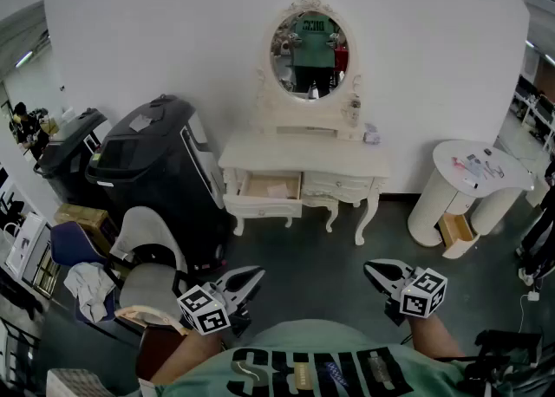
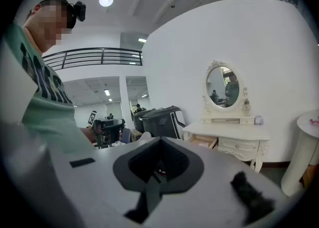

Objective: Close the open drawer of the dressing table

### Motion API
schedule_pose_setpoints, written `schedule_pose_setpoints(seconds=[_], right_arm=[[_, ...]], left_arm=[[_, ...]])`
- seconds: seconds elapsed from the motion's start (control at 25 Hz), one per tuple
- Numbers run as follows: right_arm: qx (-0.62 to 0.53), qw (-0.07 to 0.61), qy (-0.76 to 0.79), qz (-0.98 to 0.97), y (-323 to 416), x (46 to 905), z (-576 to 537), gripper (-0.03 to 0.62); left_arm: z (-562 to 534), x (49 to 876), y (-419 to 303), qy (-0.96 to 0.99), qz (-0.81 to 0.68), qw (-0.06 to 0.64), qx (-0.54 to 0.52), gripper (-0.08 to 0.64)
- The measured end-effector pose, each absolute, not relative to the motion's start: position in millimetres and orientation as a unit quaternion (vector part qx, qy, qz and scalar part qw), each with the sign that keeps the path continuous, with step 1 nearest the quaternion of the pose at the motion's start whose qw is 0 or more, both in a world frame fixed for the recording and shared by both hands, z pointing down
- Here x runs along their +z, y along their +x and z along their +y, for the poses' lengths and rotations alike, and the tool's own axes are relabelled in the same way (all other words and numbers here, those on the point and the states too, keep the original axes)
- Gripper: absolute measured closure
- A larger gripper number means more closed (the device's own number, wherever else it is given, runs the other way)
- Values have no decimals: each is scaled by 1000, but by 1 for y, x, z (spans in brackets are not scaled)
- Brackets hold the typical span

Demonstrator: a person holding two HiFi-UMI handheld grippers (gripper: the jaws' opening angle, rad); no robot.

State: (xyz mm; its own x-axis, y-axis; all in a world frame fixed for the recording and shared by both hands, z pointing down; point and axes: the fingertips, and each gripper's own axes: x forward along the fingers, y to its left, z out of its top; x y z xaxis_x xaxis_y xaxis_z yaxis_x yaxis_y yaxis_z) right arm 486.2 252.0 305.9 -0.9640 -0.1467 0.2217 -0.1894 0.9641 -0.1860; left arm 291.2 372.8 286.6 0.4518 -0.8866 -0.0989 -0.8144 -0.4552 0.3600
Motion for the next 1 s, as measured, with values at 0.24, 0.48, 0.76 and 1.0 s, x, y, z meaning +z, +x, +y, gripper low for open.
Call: schedule_pose_setpoints(seconds=[0.24,0.48,0.76,1.0], right_arm=[[99,105,88,-986,504,306,250,581],[102,99,86,-986,517,303,252,581],[154,86,83,-981,523,310,251,580],[165,83,69,-980,533,312,253,580]], left_arm=[[371,289,311,848,-496,130,-132,552],[373,287,328,850,-495,129,-127,552],[380,291,334,846,-502,129,-126,552],[381,293,345,844,-505,131,-127,552]])
